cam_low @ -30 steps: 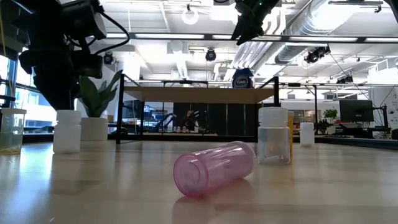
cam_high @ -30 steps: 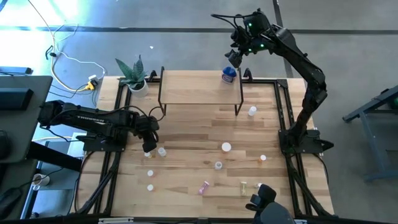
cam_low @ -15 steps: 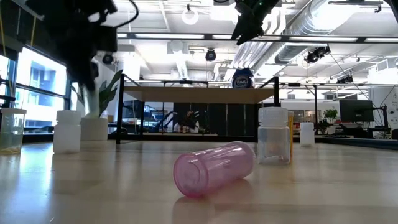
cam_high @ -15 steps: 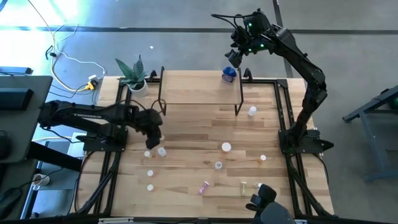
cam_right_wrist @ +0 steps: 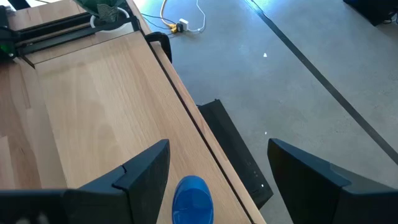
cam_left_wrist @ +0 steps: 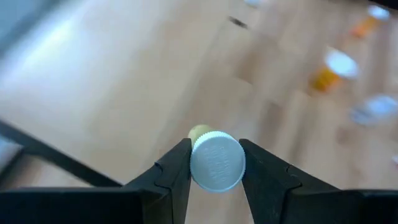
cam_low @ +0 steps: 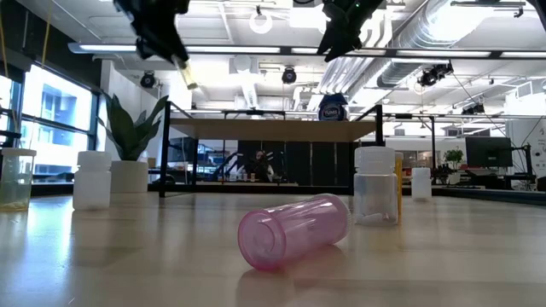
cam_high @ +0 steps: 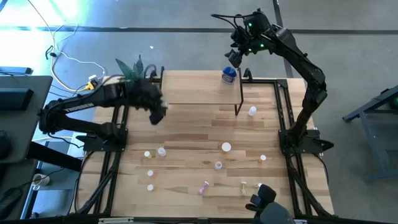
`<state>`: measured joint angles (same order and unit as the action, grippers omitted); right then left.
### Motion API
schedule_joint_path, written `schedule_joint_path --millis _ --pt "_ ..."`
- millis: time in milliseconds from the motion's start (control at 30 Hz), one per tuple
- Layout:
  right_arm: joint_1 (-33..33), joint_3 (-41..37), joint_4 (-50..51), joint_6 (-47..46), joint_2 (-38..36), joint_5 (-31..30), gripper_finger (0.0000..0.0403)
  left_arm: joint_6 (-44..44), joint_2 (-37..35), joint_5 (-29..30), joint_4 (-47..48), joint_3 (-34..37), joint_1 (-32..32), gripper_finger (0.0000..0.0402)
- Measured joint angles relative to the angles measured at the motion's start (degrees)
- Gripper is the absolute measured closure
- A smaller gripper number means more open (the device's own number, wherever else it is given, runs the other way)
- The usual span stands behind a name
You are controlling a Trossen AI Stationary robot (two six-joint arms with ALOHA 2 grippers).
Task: Pick and place medicine bottles onto shelf by color
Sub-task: Put the small yellow pill bottle on the shelf
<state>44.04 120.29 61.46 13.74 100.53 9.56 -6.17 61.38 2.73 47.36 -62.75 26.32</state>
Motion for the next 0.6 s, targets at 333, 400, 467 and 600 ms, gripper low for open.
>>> schedule_joint_path --millis 333,400,467,600 --pt "0.0 0.0 0.0 0.0 0.0 0.0 0.0141 8.3 11.2 2.6 0.3 -15.7 15.4 0.0287" --pt "0.0 0.0 0.0 0.0 0.0 0.0 0.0141 8.2 13.9 2.6 1.6 -18.7 17.3 0.0287" --pt "0.0 0.0 0.0 0.0 0.0 0.0 0.0141 7.1 16.6 2.6 2.8 -21.4 18.8 0.0287" --pt "0.0 0.0 0.0 0.0 0.0 0.0 0.0141 3.8 21.3 1.2 5.4 -25.1 20.7 0.0287"
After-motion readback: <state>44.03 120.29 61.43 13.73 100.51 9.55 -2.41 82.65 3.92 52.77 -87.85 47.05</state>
